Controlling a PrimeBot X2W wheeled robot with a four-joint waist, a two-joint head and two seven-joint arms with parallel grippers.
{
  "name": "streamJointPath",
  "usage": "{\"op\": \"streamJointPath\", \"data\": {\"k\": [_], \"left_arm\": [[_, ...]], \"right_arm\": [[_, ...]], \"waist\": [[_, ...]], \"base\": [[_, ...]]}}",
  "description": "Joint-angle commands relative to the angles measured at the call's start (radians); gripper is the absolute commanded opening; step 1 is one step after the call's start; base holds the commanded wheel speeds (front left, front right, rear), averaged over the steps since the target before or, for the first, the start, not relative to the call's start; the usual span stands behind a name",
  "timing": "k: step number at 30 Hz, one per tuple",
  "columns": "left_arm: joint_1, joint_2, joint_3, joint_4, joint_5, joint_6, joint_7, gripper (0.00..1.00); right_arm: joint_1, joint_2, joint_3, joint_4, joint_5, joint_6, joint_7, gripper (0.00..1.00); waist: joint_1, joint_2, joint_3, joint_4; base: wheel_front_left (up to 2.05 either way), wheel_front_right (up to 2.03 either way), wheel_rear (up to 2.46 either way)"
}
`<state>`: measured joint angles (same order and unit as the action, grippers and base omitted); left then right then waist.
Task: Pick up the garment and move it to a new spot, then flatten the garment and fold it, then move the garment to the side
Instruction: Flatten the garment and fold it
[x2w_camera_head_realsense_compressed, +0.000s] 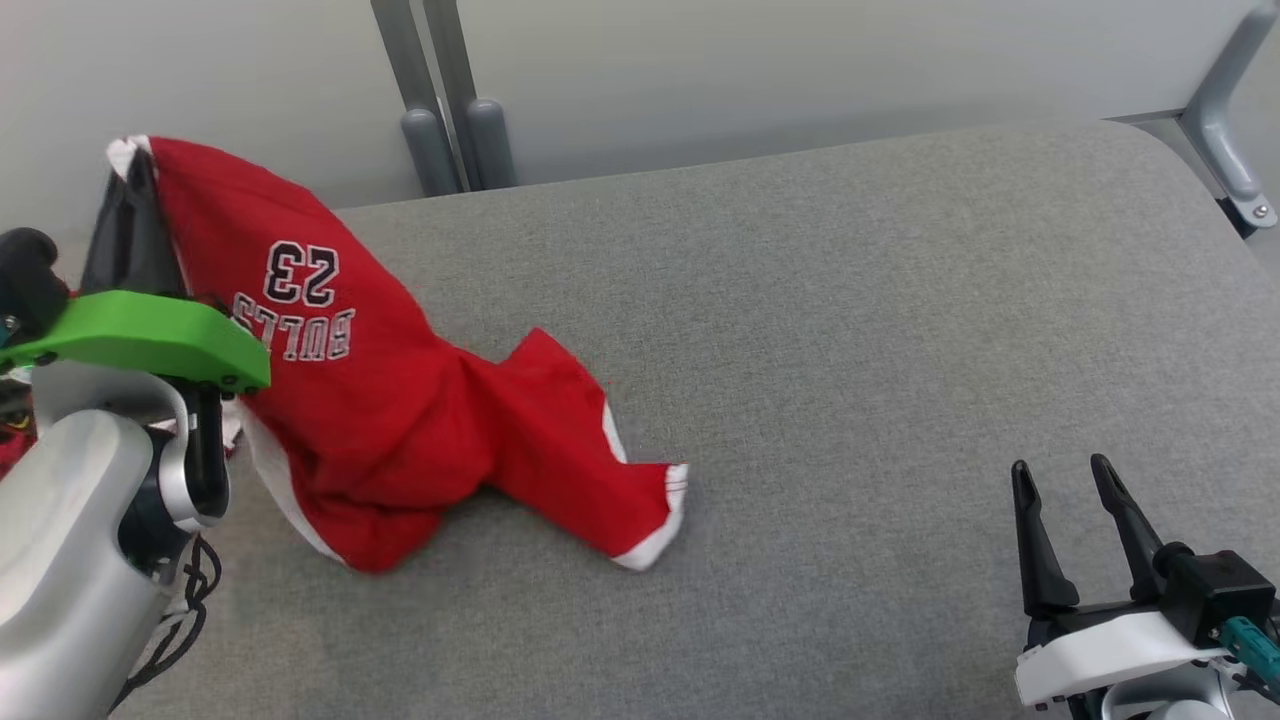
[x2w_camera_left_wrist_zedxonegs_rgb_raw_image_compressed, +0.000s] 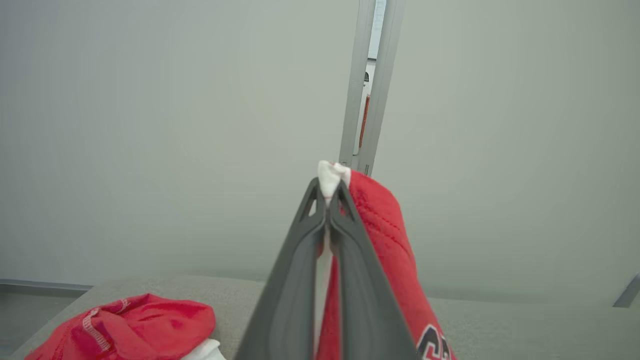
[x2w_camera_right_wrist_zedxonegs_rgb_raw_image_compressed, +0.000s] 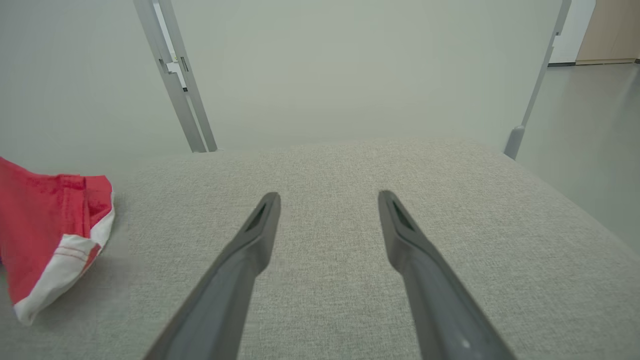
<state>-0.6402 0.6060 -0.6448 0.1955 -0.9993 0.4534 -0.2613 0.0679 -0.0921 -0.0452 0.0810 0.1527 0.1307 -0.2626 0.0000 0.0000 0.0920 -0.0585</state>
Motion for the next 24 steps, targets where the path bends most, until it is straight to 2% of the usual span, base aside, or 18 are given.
{"op": "streamJointPath", "data": {"k": [1,6,8,11,15,20,24], "left_arm": [[0.02,0.021,0.01,-0.051,0.025,0.043,-0.005,0.0],[0.06,0.066,-0.006,-0.238,0.088,0.18,0.015,0.0],[0.088,0.063,-0.036,-0.3,0.109,0.215,0.028,0.0],[0.12,0.028,-0.123,-0.361,0.131,0.227,0.061,0.0],[0.129,-0.067,-0.288,-0.345,0.173,0.176,0.118,0.0],[0.074,-0.231,-0.466,-0.241,0.205,0.057,0.168,0.0],[0.024,-0.352,-0.547,-0.136,0.218,-0.039,0.179,0.0]], "right_arm": [[0.008,-0.006,0.001,0.0,-0.007,0.0,-0.003,1.0],[0.007,-0.003,0.014,0.001,-0.005,0.0,-0.003,1.0],[0.002,-0.001,0.022,0.004,0.0,0.0,-0.003,1.0],[-0.003,-0.002,0.025,0.006,0.009,0.0,-0.003,1.0],[-0.013,-0.004,0.032,0.008,0.014,0.0,-0.003,1.0],[-0.037,-0.007,0.046,0.013,0.02,0.0,-0.003,1.0],[-0.058,-0.002,0.056,0.016,0.023,0.0,-0.003,1.0]], "waist": [[0.0,0.0,-0.007,0.007],[0.0,0.0,-0.01,0.002],[0.0,0.0,-0.008,-0.008],[0.0,0.0,0.0,-0.021],[0.0,0.0,0.013,-0.04],[0.0,0.0,0.029,-0.082],[0.0,0.0,0.048,-0.12]], "base": [[0.0,0.0,0.0],[0.0,0.0,0.0],[0.0,0.0,0.0],[0.0,0.0,0.0],[0.0,0.0,0.0],[0.0,0.0,0.0],[0.0,0.0,0.0]]}}
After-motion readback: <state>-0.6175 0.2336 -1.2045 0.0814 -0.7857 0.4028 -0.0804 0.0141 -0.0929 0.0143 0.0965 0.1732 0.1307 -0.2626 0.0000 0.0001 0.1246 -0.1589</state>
